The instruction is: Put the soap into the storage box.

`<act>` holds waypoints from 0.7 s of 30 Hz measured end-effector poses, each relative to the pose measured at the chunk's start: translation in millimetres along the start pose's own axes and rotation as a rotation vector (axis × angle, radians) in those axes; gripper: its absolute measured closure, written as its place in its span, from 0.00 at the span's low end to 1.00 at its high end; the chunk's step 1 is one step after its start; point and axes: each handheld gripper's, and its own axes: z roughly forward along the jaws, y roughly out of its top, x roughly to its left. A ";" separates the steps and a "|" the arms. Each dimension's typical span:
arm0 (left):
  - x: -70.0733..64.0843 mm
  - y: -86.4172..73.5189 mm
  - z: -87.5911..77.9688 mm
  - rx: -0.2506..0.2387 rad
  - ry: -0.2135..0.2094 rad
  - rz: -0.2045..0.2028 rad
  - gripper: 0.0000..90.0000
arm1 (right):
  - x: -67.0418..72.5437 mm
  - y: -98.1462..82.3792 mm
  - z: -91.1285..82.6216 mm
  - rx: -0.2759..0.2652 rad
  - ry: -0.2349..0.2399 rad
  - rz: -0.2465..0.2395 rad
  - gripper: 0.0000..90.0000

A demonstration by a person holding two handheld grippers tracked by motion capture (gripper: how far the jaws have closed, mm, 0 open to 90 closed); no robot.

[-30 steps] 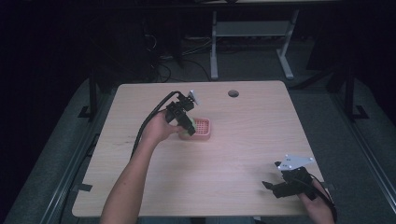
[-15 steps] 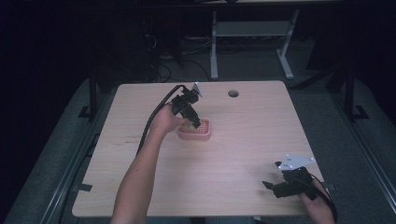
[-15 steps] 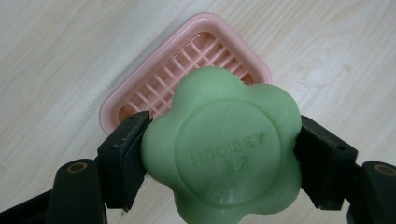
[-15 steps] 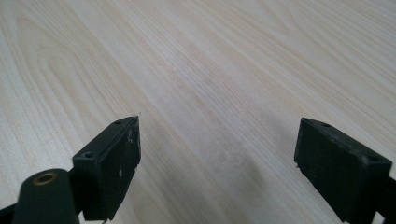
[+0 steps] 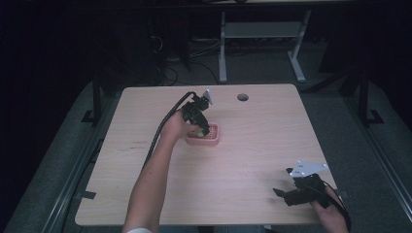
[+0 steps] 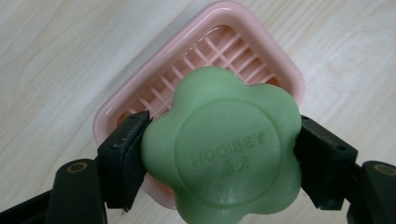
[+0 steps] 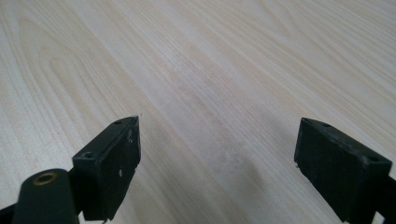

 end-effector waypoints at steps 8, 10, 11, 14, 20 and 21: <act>3.5 5.6 8.7 -0.011 0.006 -0.022 0.29 | 0.1 -0.1 0.5 0.004 0.003 0.009 0.16; 3.7 6.4 10.4 -0.016 0.007 -0.023 0.29 | -0.2 -0.3 0.4 0.005 0.003 0.010 0.16; 3.9 6.9 10.6 -0.016 0.010 -0.022 0.29 | -0.1 -0.4 0.3 0.003 0.001 0.009 0.16; 3.9 8.1 11.3 -0.013 0.007 -0.019 0.29 | -0.3 -0.3 -0.1 0.003 0.002 0.008 0.16; 4.5 8.7 16.6 -0.003 0.010 -0.036 0.29 | -0.2 -0.2 -0.2 0.004 0.003 0.005 0.16; 4.7 8.8 17.6 -0.001 0.011 -0.035 0.29 | -0.2 -0.2 -0.2 0.004 0.002 0.004 0.16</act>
